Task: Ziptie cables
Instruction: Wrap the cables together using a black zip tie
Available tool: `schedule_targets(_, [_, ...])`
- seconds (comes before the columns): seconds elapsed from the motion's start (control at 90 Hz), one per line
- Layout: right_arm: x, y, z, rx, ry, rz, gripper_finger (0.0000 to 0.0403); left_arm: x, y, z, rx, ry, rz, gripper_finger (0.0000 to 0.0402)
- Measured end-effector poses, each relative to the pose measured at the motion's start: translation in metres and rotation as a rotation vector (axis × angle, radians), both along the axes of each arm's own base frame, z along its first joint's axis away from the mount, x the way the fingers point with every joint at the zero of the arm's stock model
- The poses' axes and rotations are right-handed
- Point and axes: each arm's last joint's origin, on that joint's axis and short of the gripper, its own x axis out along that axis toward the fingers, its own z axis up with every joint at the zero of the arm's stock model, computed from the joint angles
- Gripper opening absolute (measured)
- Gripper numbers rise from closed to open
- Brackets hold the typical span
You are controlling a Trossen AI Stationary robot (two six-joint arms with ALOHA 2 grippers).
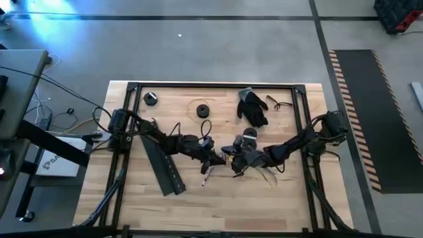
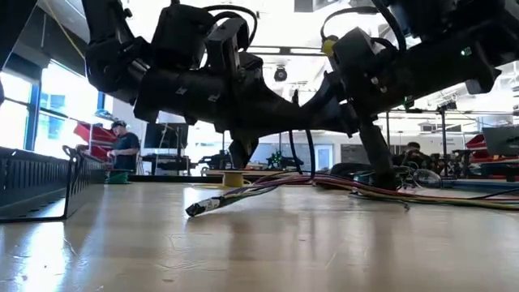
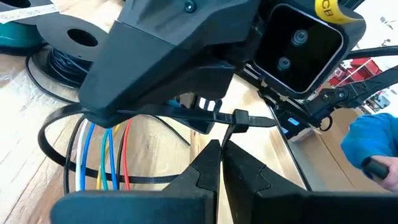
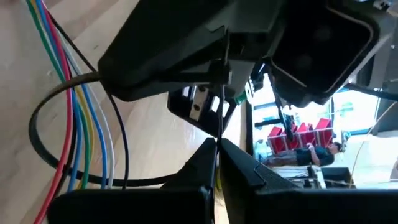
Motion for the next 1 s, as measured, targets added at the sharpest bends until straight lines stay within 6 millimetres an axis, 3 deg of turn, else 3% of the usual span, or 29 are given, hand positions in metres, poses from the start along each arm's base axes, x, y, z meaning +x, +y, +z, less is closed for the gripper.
schedule_targets(0.333, [-0.003, 0.010, 0.001, -0.032, 0.002, 0.046, 0.0000, 0.000, 0.005, -0.002, -0.016, 0.010, 0.013, 0.0000])
schedule_targets(0.522, [-0.003, 0.012, 0.000, -0.028, 0.008, 0.064, 0.0000, 0.001, 0.008, -0.013, -0.034, 0.044, 0.012, 0.0000])
schedule_targets(0.789, [-0.003, 0.006, -0.006, 0.078, 0.050, 0.060, 0.0002, 0.001, 0.007, -0.013, -0.035, 0.045, 0.008, 0.0000])
schedule_targets(0.889, [-0.004, 0.002, -0.010, 0.113, 0.081, 0.043, 0.0024, 0.001, 0.007, -0.013, -0.035, 0.046, 0.011, 0.0000])
schedule_targets(1.0, [-0.004, -0.001, -0.012, 0.186, 0.080, 0.021, 0.0078, 0.001, 0.007, -0.013, -0.035, 0.045, 0.010, 0.0000])
